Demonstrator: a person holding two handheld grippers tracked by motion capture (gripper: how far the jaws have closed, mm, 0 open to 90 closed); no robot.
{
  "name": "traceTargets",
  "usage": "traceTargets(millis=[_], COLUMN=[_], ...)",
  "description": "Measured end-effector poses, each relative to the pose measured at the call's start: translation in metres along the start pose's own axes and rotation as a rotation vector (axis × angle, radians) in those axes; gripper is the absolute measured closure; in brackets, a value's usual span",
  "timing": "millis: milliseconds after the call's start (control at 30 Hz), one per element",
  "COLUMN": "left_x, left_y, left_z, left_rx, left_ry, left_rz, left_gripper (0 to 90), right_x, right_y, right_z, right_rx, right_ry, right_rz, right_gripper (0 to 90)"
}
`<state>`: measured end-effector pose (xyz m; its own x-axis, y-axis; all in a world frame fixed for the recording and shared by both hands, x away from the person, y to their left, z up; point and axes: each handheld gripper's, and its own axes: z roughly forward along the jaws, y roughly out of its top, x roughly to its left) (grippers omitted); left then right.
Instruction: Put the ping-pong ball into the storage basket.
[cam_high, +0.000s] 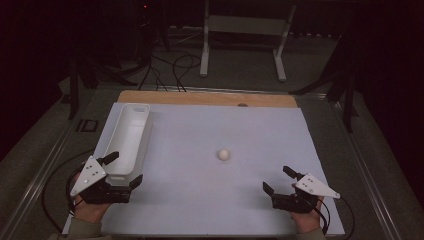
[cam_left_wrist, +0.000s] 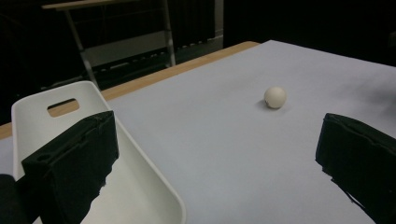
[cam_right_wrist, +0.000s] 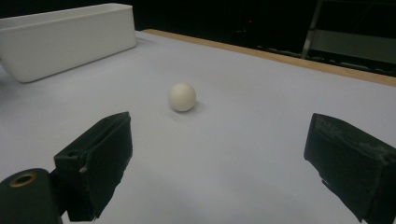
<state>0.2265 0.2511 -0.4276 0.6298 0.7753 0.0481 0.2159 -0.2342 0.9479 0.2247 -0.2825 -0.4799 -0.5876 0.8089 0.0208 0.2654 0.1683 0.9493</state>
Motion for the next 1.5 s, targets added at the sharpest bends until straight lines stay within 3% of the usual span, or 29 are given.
traceTargets(millis=[367,867,1200,1500], left_x=[0.004,-0.002,0.001,0.004], left_y=[0.014,0.037,0.044,0.05], left_z=[0.003,0.019,0.033,0.046], left_rx=[0.047,0.094,0.124,0.106], left_ry=[-0.001,-0.022,-0.034,-0.068], left_rz=[-0.021,0.023,0.014,0.03], left_gripper=[0.0,0.0,0.0,0.0], right_x=[-0.002,-0.002,-0.002,-0.002], right_y=[0.0,0.0,0.001,0.0], right_z=[-0.002,-0.004,-0.004,-0.003], right_rx=[-0.005,-0.003,0.001,0.003], right_ry=[-0.016,-0.004,-0.001,0.0], right_rz=[0.001,0.024,0.029,0.032], right_gripper=[7.5,7.5,7.5,7.5])
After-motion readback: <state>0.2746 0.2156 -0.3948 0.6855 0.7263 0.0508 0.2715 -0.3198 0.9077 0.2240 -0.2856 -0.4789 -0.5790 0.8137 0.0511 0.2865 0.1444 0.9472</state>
